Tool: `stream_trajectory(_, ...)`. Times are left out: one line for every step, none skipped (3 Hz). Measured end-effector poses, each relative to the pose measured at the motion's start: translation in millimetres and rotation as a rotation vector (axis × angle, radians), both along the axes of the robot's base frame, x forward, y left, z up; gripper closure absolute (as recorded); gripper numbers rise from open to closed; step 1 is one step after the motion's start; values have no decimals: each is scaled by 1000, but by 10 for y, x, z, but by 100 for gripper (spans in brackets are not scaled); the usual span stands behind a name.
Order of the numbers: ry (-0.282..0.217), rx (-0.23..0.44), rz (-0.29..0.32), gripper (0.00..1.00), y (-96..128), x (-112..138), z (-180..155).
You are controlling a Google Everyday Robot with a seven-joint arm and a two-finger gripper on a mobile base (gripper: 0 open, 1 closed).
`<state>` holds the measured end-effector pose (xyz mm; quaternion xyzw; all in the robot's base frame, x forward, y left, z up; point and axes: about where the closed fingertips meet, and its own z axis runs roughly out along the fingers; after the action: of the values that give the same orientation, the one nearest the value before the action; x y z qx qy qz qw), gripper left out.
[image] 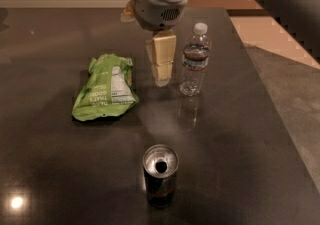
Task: Move green rice chip bag near redbull can
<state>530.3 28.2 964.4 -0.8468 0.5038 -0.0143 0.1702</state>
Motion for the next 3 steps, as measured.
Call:
stream_trajectory(5,-64,123,0,276,-68,-278)
stream_trajectory(2,-72,266,0,529,-104,-452)
stream_trajectory(-6,-47,421,0,737,-74,-546)
